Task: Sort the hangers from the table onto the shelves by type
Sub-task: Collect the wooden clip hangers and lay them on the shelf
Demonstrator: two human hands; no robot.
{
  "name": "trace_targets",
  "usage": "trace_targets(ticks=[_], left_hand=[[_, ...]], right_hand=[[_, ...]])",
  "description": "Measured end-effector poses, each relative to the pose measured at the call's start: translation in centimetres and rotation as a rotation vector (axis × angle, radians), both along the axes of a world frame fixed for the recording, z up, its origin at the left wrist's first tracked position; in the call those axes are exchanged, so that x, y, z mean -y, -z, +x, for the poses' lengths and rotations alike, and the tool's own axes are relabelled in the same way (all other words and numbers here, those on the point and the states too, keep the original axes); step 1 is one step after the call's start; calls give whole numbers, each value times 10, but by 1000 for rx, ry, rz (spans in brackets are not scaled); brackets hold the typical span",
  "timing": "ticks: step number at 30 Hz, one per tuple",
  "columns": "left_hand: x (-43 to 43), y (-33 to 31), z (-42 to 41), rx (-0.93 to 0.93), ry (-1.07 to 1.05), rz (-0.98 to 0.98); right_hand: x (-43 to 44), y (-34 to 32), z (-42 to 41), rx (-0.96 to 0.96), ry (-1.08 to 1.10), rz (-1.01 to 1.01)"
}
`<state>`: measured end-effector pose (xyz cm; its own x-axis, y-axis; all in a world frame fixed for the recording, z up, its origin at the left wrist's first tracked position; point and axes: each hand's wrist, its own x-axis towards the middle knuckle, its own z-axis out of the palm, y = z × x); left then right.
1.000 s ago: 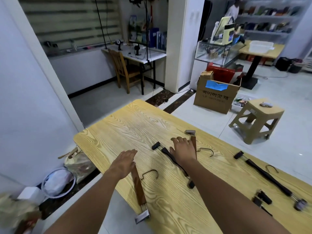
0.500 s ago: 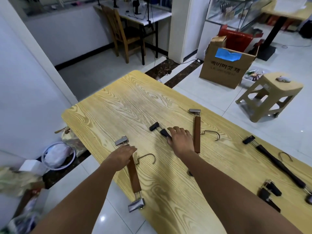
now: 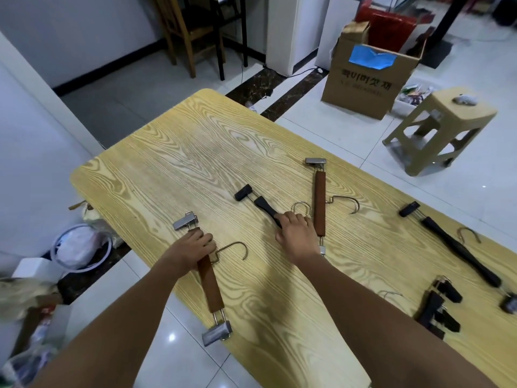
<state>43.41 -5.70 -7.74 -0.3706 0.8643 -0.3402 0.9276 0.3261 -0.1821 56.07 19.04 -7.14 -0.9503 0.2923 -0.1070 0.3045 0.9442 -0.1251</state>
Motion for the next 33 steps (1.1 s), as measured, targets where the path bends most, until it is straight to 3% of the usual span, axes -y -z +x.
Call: trace_targets(ticks=[13,23,33], left_hand=[[-37,-34,26,-77,203,101],[-76,-57,39,49,60,-24],[-116,-86,61,188,-252,244]], right_hand=[[-44,-29,43,-16,161,25],[-68,-54,75,-13,248,42],[-110,-79,88,-20,266,60]])
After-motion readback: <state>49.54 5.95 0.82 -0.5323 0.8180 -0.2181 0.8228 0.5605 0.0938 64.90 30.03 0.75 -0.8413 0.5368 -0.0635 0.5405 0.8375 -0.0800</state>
